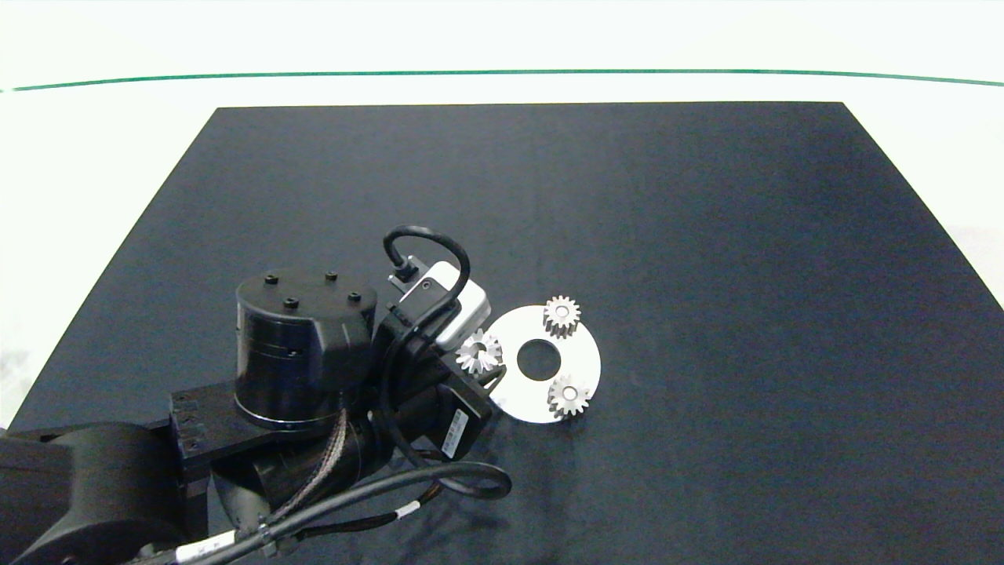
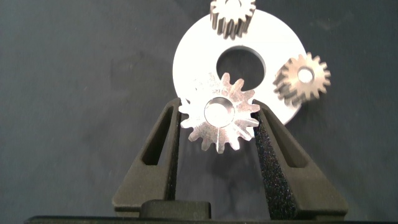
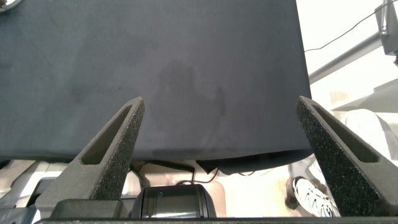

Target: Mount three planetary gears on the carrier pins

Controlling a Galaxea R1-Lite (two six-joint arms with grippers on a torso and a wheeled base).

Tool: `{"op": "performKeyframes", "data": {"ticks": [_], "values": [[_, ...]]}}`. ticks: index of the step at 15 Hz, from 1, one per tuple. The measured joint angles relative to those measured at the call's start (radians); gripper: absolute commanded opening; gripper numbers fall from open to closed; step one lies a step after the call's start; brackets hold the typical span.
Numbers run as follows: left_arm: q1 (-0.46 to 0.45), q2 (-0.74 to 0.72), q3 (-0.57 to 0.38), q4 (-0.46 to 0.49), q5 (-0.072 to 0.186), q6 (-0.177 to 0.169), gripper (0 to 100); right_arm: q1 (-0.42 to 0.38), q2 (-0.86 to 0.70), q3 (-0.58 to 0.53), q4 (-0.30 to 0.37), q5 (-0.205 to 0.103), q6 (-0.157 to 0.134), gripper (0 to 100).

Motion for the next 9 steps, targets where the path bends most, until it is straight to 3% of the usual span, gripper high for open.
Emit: {"op": "performKeyframes", "data": {"ticks": [9], "values": [[0.008,0.090,-0.071,0.002,0.002,0.022,0,0.001,-0.001,0.000,0.000,0.005,0.000,100]]}}
